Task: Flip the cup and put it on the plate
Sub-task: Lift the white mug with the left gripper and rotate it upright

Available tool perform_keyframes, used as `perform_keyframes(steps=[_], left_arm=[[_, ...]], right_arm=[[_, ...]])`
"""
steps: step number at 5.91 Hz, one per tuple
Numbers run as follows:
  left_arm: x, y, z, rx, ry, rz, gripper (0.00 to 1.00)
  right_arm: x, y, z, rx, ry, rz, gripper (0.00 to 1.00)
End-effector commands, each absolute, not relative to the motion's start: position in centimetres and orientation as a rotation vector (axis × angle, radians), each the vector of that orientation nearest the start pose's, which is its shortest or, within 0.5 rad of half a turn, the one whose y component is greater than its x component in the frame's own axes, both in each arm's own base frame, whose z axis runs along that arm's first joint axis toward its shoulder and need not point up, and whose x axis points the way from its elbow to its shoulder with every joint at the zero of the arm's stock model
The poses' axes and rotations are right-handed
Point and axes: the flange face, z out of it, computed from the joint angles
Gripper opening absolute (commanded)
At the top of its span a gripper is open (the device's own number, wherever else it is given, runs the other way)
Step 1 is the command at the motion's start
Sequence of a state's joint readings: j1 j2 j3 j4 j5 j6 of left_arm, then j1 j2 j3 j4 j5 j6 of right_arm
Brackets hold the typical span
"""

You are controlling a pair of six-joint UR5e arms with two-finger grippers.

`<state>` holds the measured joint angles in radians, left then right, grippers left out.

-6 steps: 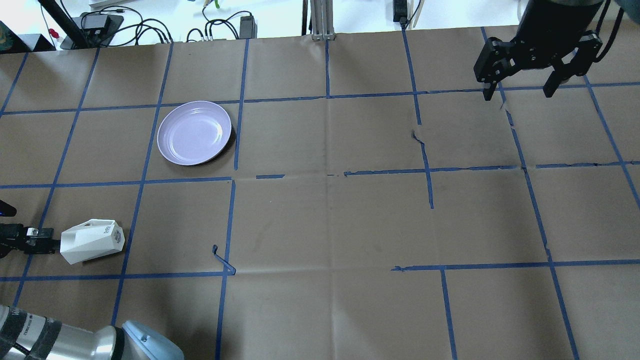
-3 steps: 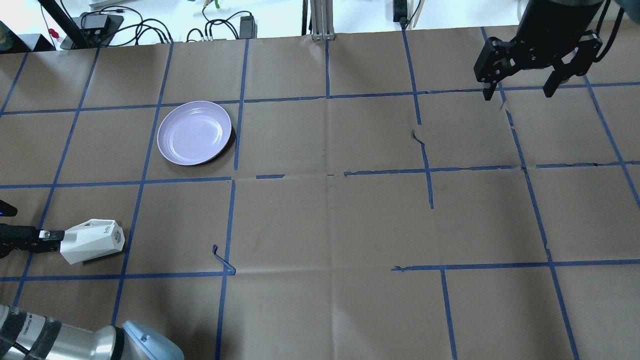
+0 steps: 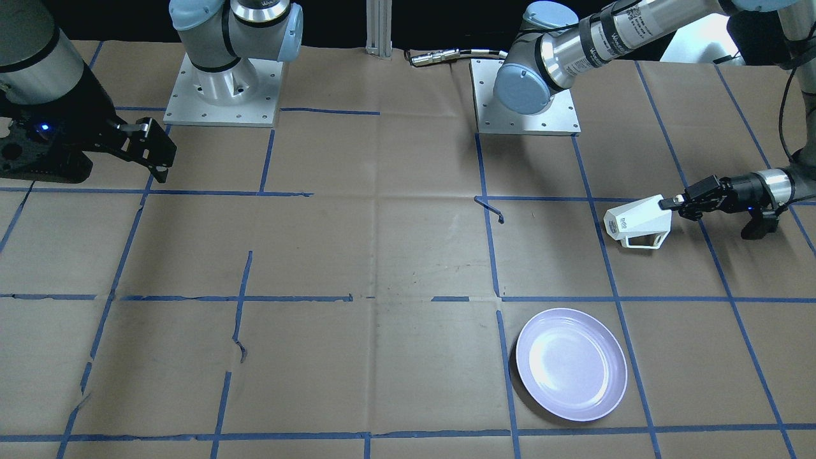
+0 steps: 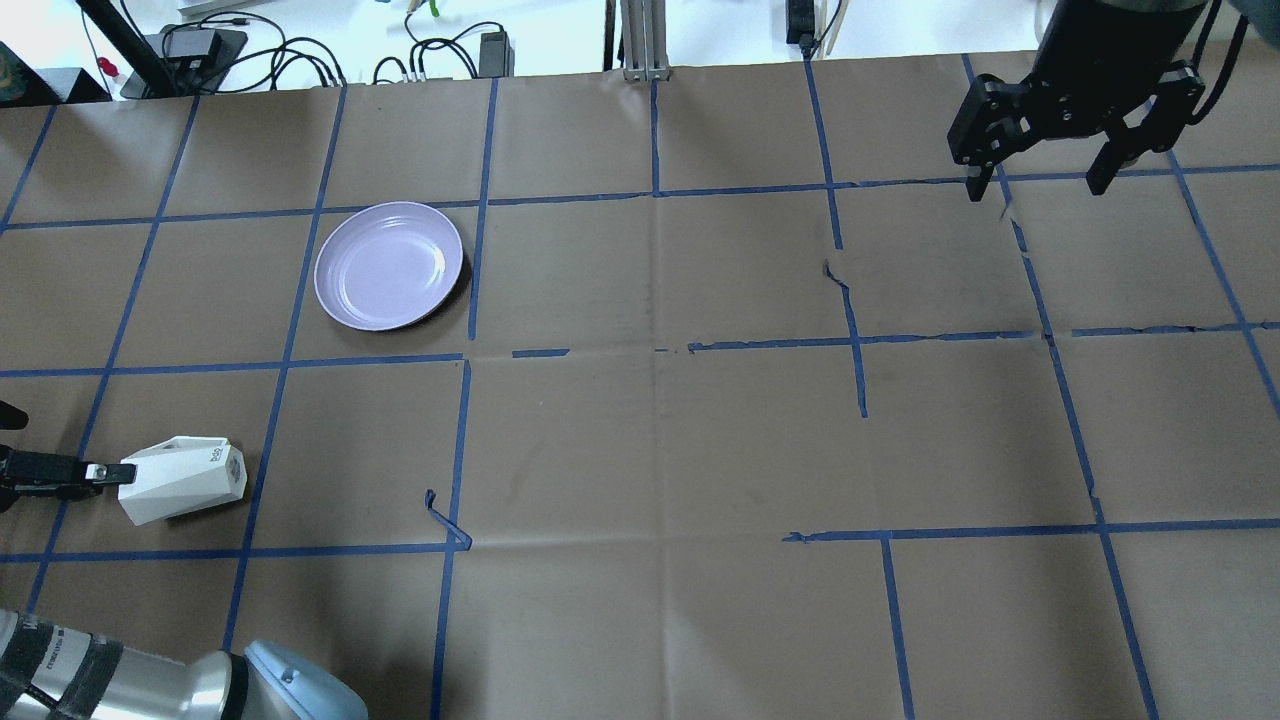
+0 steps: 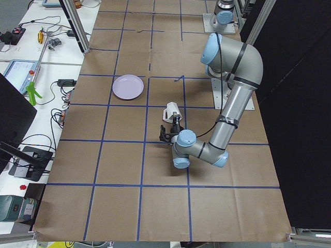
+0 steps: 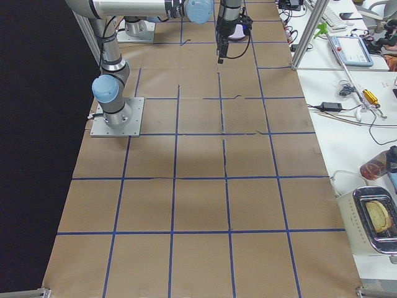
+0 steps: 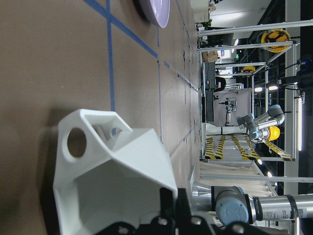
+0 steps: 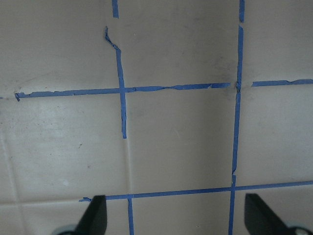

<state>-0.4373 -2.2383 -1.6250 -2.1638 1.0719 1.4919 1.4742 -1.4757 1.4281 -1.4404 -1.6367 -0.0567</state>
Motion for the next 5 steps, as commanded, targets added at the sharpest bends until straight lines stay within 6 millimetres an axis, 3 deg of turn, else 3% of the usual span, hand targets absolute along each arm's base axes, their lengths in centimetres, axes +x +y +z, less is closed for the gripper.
perform_keyframes(steps=[1,4,5], left_arm=[[37.4,-37.4,14.0,0.043,-1.775,0.077,0.00],[36.6,-38.7,25.9,0.169,-1.745,0.095,0.00],[34.5,-39.5,30.0,0.199,-1.770,0.106,0.00]], right_arm=[[7.6,-53.3,49.7,0.059,3.197,0.140,1.00],[7.6,-53.3,49.7,0.059,3.197,0.140,1.00],[7.6,-53.3,49.7,0.059,3.198,0.138,1.00]])
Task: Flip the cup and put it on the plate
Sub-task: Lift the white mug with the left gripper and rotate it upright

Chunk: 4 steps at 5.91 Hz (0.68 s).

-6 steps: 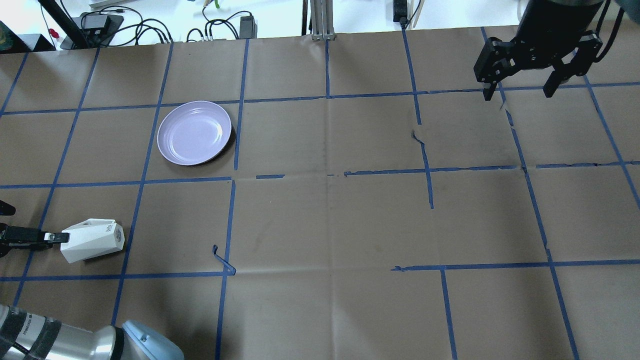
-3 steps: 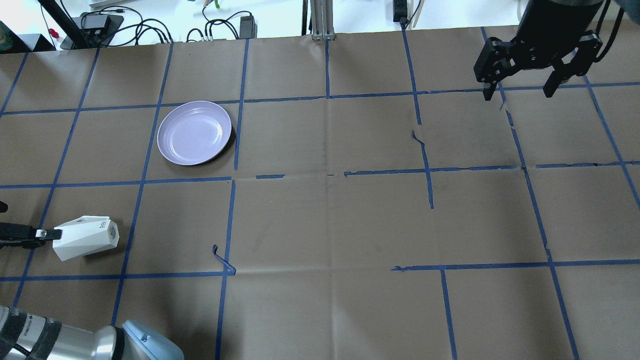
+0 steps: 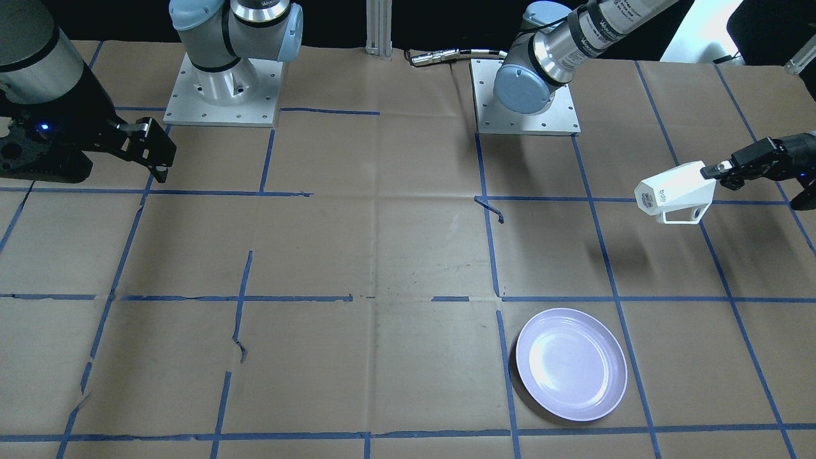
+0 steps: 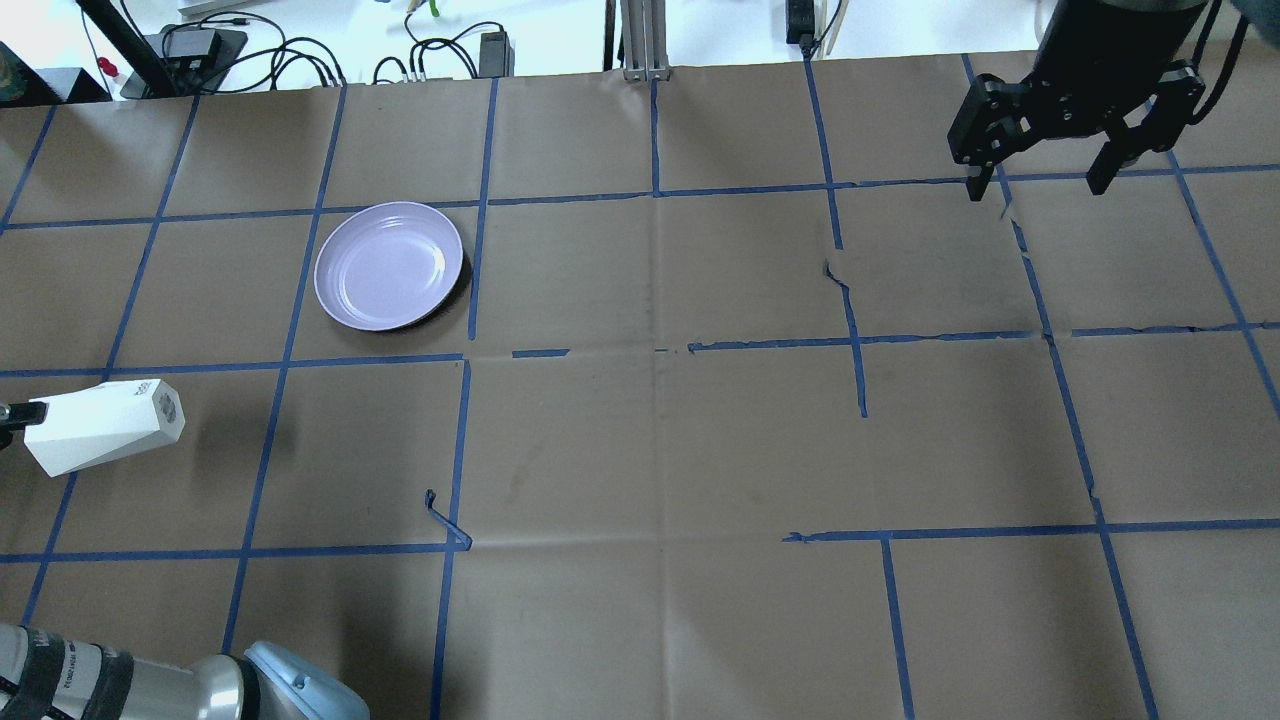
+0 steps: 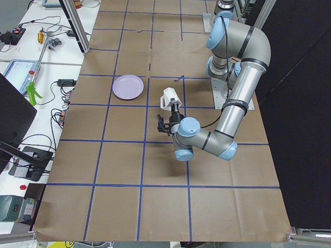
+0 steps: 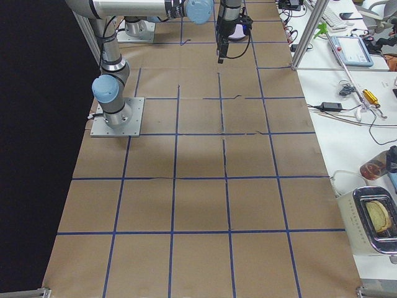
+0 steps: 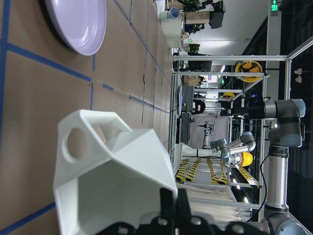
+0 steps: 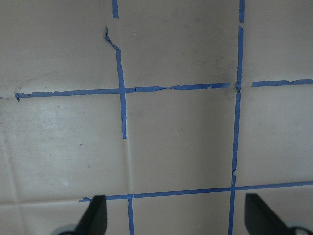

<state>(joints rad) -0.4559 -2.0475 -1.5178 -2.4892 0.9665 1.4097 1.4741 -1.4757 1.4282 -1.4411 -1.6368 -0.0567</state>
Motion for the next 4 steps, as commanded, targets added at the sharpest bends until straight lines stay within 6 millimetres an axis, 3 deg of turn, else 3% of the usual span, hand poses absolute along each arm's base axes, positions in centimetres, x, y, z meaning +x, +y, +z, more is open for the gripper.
perform_keyframes(steps=[1,2,3,4], left_arm=[[30.7,-40.8,35.4,0.252,-1.854,0.047,0.00],[25.8,-42.5,41.1,0.264,-1.999,0.059,0.00],[21.9,-45.8,44.4,0.318,-2.194,0.060,0.00],[16.4,-49.6,46.3,0.294,-2.391,0.051,0.00]], right_arm=[[7.6,-53.3,49.7,0.059,3.198,0.138,1.00],[7.6,-53.3,49.7,0.059,3.197,0.140,1.00],[7.6,-53.3,49.7,0.059,3.197,0.140,1.00],[7.6,-53.3,49.7,0.059,3.198,0.138,1.00]])
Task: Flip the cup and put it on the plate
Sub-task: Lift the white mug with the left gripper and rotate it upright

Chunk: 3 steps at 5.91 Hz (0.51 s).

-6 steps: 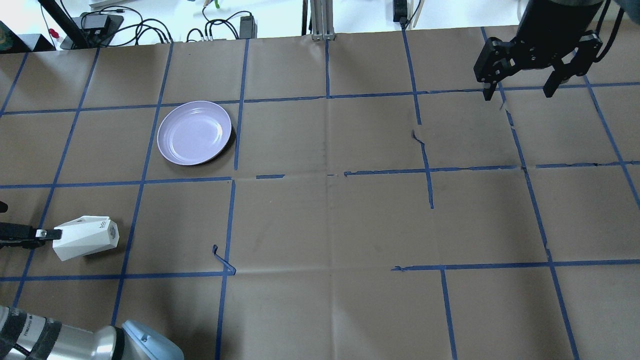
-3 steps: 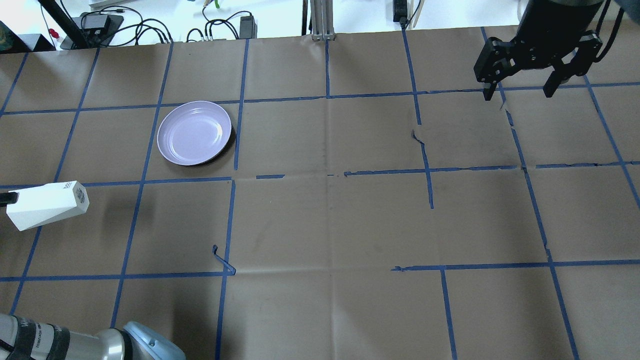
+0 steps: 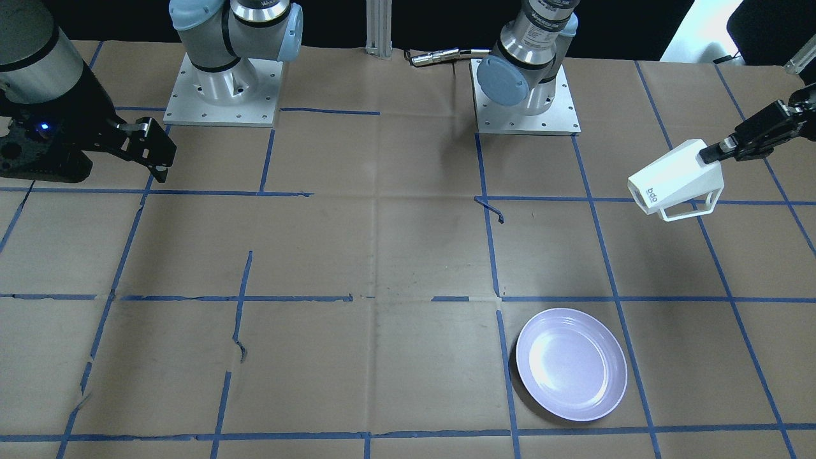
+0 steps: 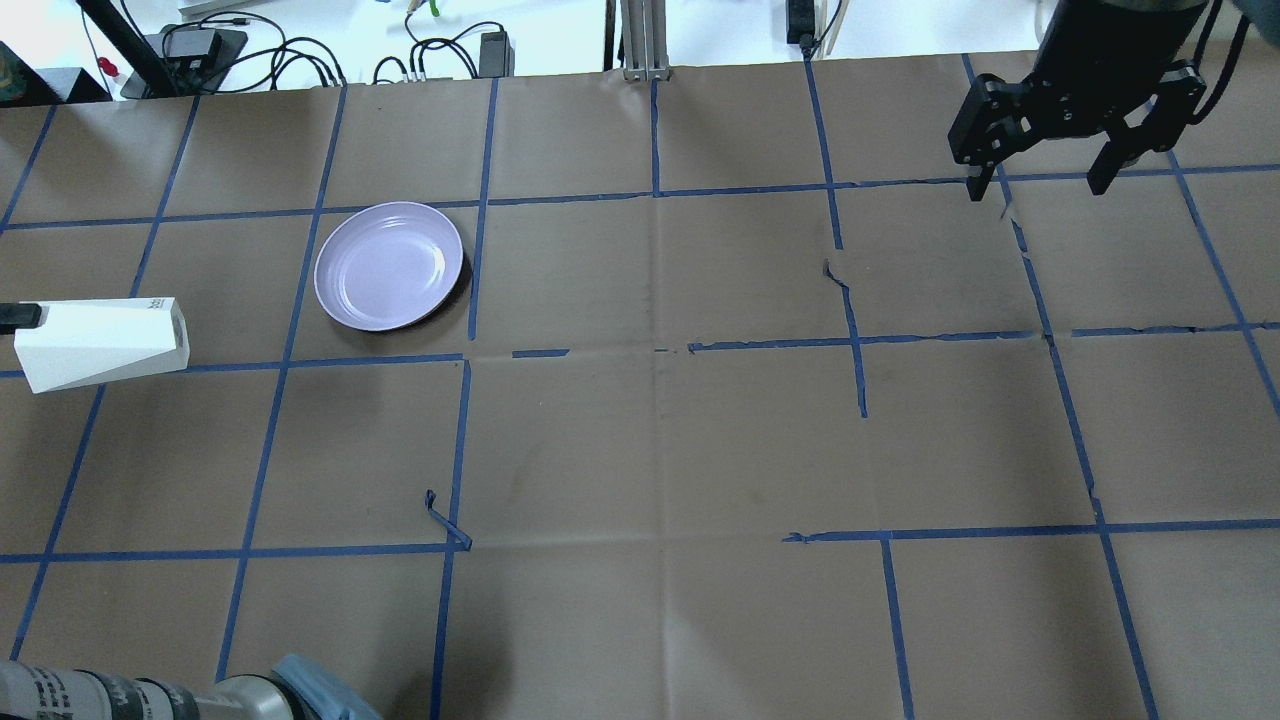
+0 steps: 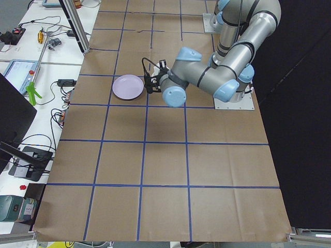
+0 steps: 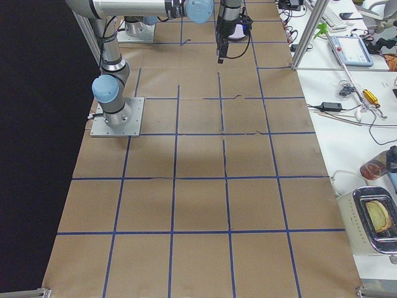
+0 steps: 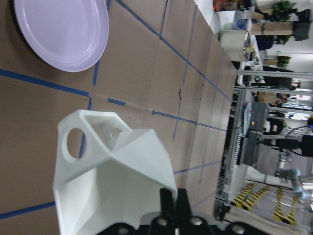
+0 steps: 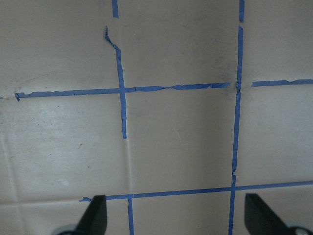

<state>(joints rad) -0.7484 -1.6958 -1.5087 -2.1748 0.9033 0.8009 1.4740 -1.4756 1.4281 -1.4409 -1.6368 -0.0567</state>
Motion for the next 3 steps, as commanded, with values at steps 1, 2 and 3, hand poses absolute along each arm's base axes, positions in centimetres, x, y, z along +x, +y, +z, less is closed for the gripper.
perform_keyframes(steps=[1,2,3], left_arm=[[10.4,-52.8,47.3,0.225,-2.588,0.074,0.00],[4.2,-55.7,47.3,0.137,-2.771,0.127,0.00],[-0.2,-57.5,46.3,0.015,-2.902,0.147,0.00]], right_arm=[[7.6,-53.3,49.7,0.059,3.197,0.140,1.00],[7.6,-53.3,49.7,0.059,3.197,0.140,1.00],[7.6,-53.3,49.7,0.059,3.198,0.138,1.00]])
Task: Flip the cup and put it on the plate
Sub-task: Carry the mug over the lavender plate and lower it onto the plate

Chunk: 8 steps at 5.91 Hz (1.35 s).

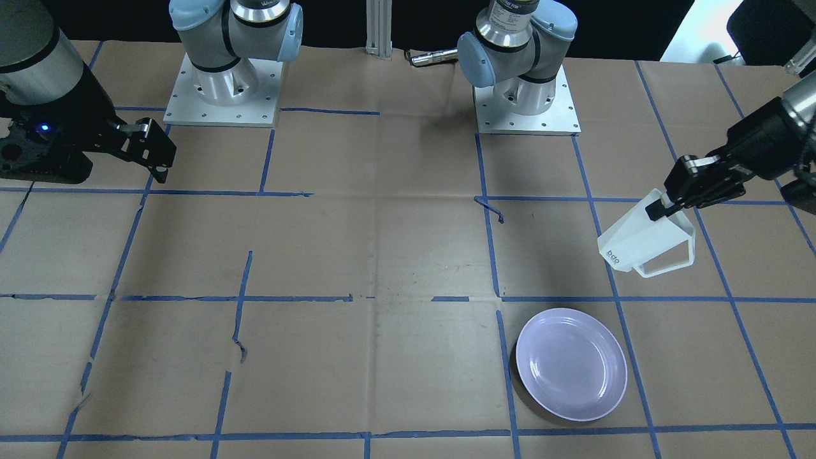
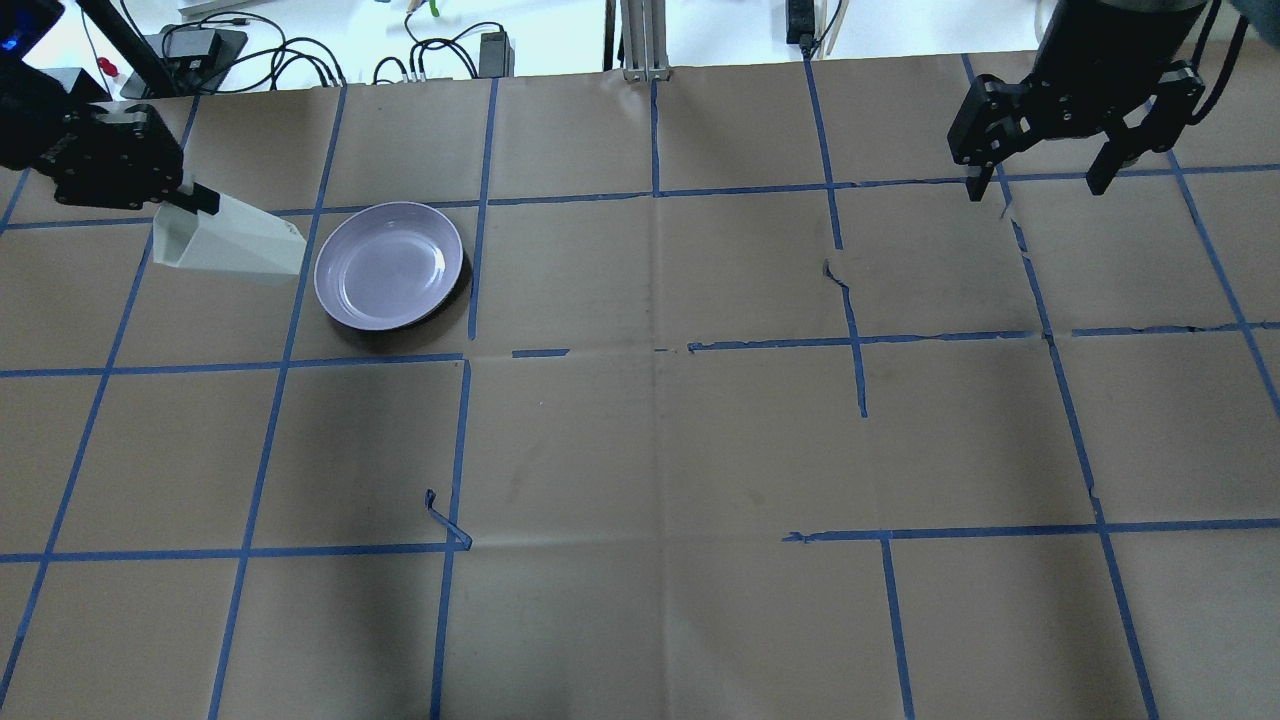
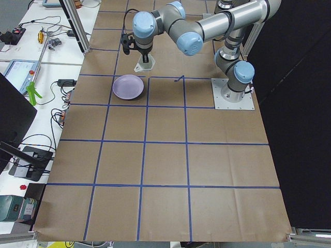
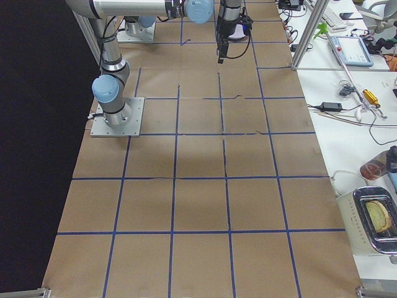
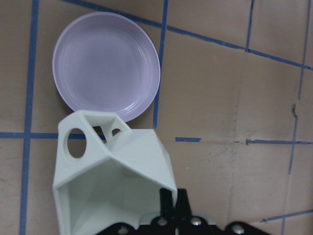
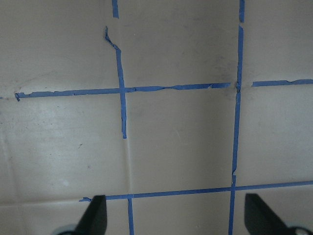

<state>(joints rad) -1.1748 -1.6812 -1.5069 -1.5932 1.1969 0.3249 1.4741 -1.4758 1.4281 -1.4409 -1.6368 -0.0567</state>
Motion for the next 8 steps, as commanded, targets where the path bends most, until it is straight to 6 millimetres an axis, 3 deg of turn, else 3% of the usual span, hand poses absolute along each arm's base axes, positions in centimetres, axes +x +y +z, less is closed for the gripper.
perform_keyframes(steps=[1,2,3,6,7,8], left_arm=[[-2.9,-60.4,45.8,0.102,3.267,-0.160,0.00],[-4.9,-63.5,44.4,0.183,3.189,-0.088,0.00],[-6.4,-65.4,41.0,0.232,3.153,0.010,0.00],[-5.9,-67.7,31.0,0.251,3.130,0.295,0.00],[-5.6,-68.2,28.6,0.256,3.107,0.348,0.00],[-5.6,-68.5,27.4,0.259,3.107,0.362,0.00]], right_arm=[[7.6,-53.3,49.7,0.059,3.198,0.138,1.00],[7.6,-53.3,49.7,0.059,3.197,0.140,1.00],[7.6,-53.3,49.7,0.059,3.198,0.138,1.00],[7.6,-53.3,49.7,0.059,3.197,0.140,1.00],[7.6,-53.3,49.7,0.059,3.197,0.140,1.00],[7.6,-53.3,49.7,0.059,3.197,0.140,1.00]])
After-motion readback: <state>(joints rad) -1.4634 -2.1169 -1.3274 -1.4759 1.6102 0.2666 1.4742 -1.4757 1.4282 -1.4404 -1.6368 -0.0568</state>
